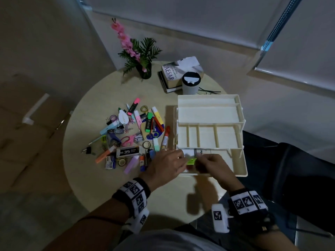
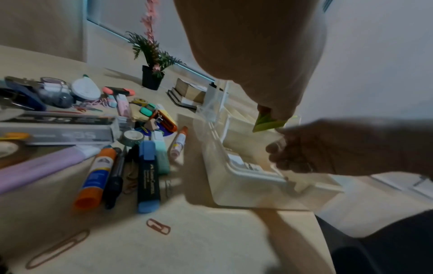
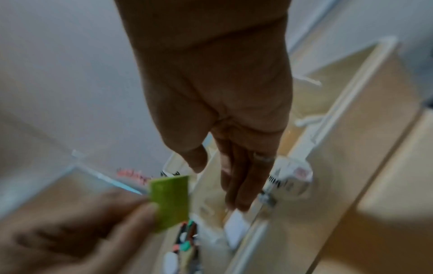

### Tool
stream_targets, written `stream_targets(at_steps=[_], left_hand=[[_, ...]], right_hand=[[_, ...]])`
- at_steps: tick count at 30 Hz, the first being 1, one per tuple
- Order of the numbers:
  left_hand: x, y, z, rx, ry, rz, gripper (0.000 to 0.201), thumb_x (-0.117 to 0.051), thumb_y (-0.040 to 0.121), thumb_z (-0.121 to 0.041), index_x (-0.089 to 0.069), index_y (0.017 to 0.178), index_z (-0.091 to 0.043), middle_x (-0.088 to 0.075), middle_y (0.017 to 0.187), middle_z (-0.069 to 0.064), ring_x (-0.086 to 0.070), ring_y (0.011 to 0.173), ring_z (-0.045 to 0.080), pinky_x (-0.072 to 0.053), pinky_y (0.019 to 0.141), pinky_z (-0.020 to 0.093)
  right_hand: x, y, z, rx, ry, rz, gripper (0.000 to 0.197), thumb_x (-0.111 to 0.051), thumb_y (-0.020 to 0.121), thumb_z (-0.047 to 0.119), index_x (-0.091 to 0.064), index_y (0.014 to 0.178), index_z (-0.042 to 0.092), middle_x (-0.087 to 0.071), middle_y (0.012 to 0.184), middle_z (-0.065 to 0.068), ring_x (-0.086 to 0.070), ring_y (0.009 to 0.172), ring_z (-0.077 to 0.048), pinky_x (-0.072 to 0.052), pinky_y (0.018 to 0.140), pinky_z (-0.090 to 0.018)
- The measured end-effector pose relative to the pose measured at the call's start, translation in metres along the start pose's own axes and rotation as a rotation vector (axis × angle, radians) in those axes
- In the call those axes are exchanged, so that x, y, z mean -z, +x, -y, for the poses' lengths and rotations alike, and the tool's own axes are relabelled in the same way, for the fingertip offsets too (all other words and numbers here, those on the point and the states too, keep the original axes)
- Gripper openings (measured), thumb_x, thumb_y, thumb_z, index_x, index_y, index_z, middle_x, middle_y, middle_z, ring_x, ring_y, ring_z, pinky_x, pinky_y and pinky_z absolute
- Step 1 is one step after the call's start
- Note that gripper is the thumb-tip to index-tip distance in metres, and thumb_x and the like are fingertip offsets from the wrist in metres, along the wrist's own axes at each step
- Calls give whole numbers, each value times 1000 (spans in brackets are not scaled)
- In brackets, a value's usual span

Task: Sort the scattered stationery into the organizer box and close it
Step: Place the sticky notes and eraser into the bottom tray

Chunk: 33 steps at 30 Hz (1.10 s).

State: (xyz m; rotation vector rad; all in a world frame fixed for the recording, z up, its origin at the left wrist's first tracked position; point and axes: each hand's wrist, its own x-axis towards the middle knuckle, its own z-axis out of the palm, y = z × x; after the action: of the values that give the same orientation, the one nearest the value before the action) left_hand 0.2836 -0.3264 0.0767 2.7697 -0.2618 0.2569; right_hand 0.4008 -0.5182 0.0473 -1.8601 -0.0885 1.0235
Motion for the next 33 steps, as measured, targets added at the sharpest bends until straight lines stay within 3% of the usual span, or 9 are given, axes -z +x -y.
stream_targets(at_steps=[2,4,7,10,12,16,23,27,33], left_hand=[[-11,5,-6,-18,26,46,14,-70,95,-27,-77,106,-21,-64,90,-3,-61,75,17,-47,66,33],[-21,8,-9,-40,82,101,13,-74,92,-28,-77,102,-21,-63,86,-2,-62,70,19,-48,63,34],[-30,7,-14,-16,153,149,10,-81,84,-21,-76,93,-22,-60,83,-1,-62,67,21,-46,59,33],[-35,0,-14,139,91,187,11,-66,96,-26,-70,105,-22,-59,98,0,-63,82,23,-49,67,38],[-36,-8,-10,214,79,229,20,-56,101,-33,-67,115,-23,-58,108,0,-61,93,22,-50,76,40],[-31,-28,-1,238,8,335,31,-57,101,-36,-63,126,-19,-55,119,0,-57,108,22,-51,89,40],[-18,-60,12,248,-191,362,33,-61,102,-31,-62,134,-19,-44,147,-4,-55,126,19,-52,99,37],[-11,-72,22,298,-254,297,26,-60,104,-32,-62,128,-24,-43,141,-8,-59,114,16,-54,90,37],[0,-94,53,351,-234,272,27,-60,103,-35,-65,127,-24,-50,131,-9,-57,113,14,-51,91,38]], right_hand=[[-4,-5,1,-126,369,165,42,-64,104,32,-78,101,-7,-78,97,-26,-75,85,-29,-60,84,-37],[-5,-3,-3,-149,444,196,28,-67,102,16,-77,104,-10,-76,104,-31,-77,91,-31,-62,84,-34],[-5,5,-7,-132,425,112,15,-65,98,-2,-78,101,-9,-77,100,-30,-77,83,-32,-63,72,-30],[-8,18,-5,-131,335,-38,11,-68,98,0,-76,94,-7,-72,77,-24,-66,58,-26,-53,50,-25],[-14,29,-1,-117,350,-106,11,-69,97,0,-72,88,-6,-67,65,-19,-59,55,-25,-54,49,-29],[-34,46,3,-138,470,-136,10,-68,94,-7,-72,96,-17,-73,80,-24,-65,63,-27,-59,56,-32],[-54,59,-6,-112,386,-312,9,-83,80,-3,-77,79,-10,-74,73,-22,-67,64,-27,-58,63,-39],[-56,66,-11,-140,393,-351,15,-90,73,1,-79,76,-8,-73,74,-28,-70,62,-32,-58,61,-40],[-58,72,-17,-107,25,-468,44,-98,68,37,-70,55,5,-69,55,-9,-63,49,-18,-52,54,-26]])
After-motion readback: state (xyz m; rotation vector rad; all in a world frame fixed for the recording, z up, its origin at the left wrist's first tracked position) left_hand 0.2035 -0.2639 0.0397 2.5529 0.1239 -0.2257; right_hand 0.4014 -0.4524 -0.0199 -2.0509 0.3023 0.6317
